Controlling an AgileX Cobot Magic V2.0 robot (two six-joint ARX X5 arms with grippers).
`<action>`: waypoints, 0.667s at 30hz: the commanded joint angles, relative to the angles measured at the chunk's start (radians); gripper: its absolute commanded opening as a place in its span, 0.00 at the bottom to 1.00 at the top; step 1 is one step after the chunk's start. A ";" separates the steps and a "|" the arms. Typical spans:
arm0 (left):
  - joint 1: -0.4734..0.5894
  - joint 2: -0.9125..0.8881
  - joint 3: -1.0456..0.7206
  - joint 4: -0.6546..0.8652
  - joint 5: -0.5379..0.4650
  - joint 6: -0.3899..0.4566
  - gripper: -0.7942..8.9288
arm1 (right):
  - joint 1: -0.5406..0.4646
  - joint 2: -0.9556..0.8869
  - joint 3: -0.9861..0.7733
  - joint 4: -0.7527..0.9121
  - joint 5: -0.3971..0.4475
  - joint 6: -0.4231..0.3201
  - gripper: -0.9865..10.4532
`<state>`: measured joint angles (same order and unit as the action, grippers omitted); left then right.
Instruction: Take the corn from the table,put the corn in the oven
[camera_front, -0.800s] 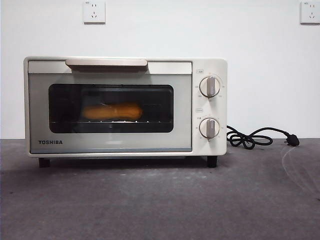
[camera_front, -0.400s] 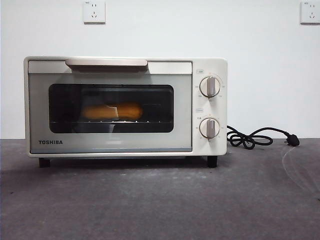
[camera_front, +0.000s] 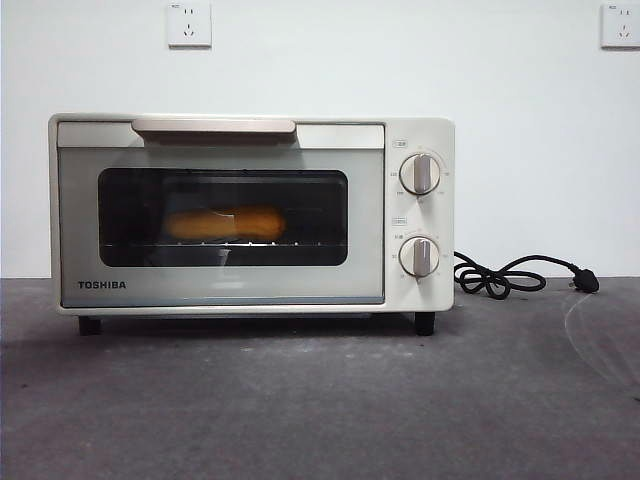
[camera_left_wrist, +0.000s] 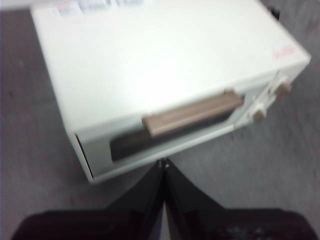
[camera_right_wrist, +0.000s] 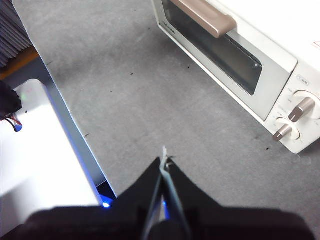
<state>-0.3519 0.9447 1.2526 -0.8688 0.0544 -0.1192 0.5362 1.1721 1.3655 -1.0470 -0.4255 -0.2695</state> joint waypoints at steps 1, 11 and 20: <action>0.029 -0.055 -0.046 0.167 -0.002 0.042 0.08 | -0.001 0.003 0.000 0.006 0.000 0.006 0.08; 0.122 -0.366 -0.698 1.066 0.057 0.045 0.08 | -0.001 0.003 0.000 0.006 0.000 0.006 0.08; 0.308 -0.612 -1.044 1.131 0.024 0.041 0.08 | -0.001 0.003 0.000 0.006 0.000 0.006 0.08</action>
<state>-0.0589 0.3546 0.2237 0.2535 0.0811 -0.0864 0.5362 1.1721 1.3655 -1.0470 -0.4255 -0.2695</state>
